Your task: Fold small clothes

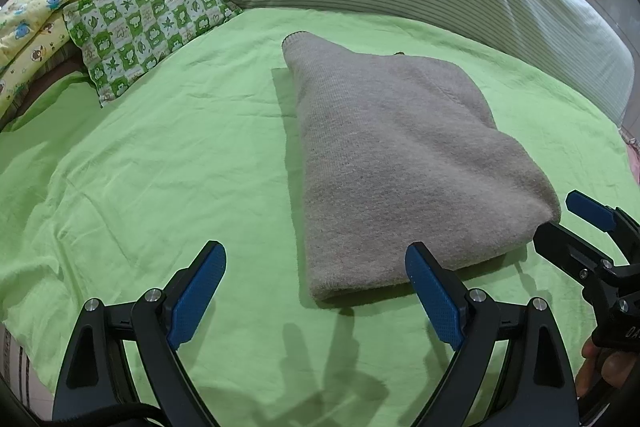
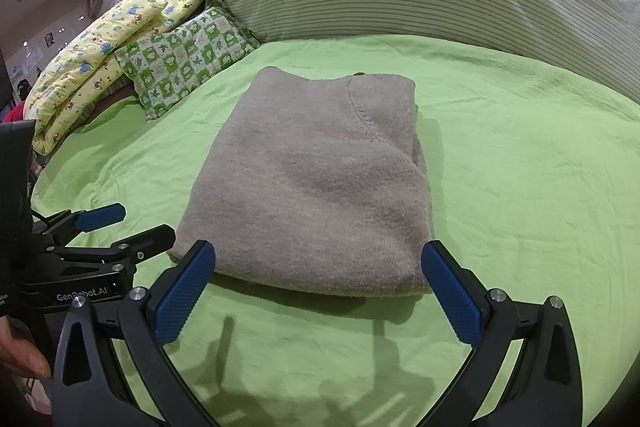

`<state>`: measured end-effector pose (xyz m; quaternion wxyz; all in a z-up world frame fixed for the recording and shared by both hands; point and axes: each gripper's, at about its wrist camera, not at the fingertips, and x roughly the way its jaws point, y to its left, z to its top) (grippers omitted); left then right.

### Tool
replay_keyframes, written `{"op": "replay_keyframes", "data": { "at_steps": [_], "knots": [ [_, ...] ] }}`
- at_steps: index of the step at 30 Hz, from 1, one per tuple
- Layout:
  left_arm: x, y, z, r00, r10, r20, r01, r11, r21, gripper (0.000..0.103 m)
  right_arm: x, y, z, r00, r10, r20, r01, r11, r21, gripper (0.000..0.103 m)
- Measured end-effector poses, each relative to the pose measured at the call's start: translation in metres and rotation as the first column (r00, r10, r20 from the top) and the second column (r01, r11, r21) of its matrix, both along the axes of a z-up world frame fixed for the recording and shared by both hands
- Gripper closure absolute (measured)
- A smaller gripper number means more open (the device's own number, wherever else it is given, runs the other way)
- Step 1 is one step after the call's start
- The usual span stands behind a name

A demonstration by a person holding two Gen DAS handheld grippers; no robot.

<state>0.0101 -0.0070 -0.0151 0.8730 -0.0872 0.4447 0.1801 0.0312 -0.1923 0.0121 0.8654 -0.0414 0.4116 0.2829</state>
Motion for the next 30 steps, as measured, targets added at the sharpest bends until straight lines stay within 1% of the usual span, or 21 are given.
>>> {"op": "replay_keyframes", "data": {
  "at_steps": [30],
  "knots": [
    [0.0039,0.0016,0.0012,1.000,-0.018,-0.009,0.018,1.000,0.000,0.010,0.0100,-0.0043,0.0047,1.000,-0.017,0.003,0.017,1.000,0.008,0.000]
  ]
}}
